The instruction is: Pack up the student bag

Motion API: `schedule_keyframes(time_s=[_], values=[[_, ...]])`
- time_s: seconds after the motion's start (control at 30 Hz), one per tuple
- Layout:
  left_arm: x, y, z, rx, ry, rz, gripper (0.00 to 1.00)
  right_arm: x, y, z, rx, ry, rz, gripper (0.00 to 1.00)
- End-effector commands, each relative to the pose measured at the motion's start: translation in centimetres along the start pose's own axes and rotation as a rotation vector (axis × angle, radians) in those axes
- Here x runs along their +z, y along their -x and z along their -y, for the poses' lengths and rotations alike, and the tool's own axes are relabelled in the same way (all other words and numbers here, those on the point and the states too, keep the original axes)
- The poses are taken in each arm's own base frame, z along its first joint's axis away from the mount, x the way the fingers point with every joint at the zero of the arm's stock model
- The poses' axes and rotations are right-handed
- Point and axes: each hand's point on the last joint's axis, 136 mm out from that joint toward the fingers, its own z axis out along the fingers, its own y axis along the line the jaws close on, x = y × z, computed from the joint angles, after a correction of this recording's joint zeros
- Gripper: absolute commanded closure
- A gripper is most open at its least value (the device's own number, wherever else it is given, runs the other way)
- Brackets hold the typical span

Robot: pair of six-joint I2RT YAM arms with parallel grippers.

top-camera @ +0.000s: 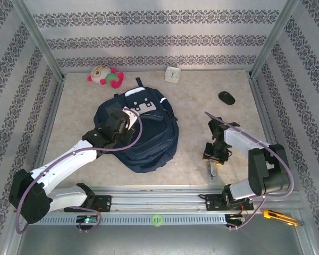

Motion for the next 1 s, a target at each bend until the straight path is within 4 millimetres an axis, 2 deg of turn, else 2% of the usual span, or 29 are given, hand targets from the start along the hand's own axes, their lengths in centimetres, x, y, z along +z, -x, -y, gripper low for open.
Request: schedule_keyframes(time_s=[0.0, 0.27, 0.33, 0.37, 0.4, 0.5, 0.73, 0.97], values=[[-0.3, 2.2, -0.8, -0.060, 0.013, 0.083, 0.99, -0.2, 1.3, 0.1, 0.002, -0.026, 0.036, 0.56], [0.1, 2.6, -0.5, -0.054, 0.004, 0.088, 0.98, -2.5, 5.9, -1.5, -0.004, 0.028, 0.144, 0.56], [0.1, 2.6, -0.5, -0.055, 0.004, 0.088, 0.98, -3.0, 6.6, -1.7, -0.014, 0.025, 0.151, 0.47], [0.1, 2.6, -0.5, -0.055, 0.003, 0.086, 0.98, -3.3, 6.8, -1.7, -0.018, 0.022, 0.152, 0.40], [0.2, 2.6, -0.5, -0.054, 0.002, 0.084, 0.98, -3.6, 6.7, -1.7, -0.022, 0.021, 0.151, 0.33], [0.1, 2.5, -0.6, -0.056, 0.004, 0.083, 0.98, -3.7, 5.6, -1.3, -0.030, 0.008, 0.141, 0.28], [0.1, 2.4, -0.4, -0.052, -0.002, 0.078, 0.98, -2.0, 1.6, 0.5, -0.033, -0.009, 0.073, 0.28], [0.0, 2.2, -0.3, -0.065, -0.008, 0.074, 0.98, -0.3, 1.1, -0.8, -0.107, -0.002, 0.004, 0.29]])
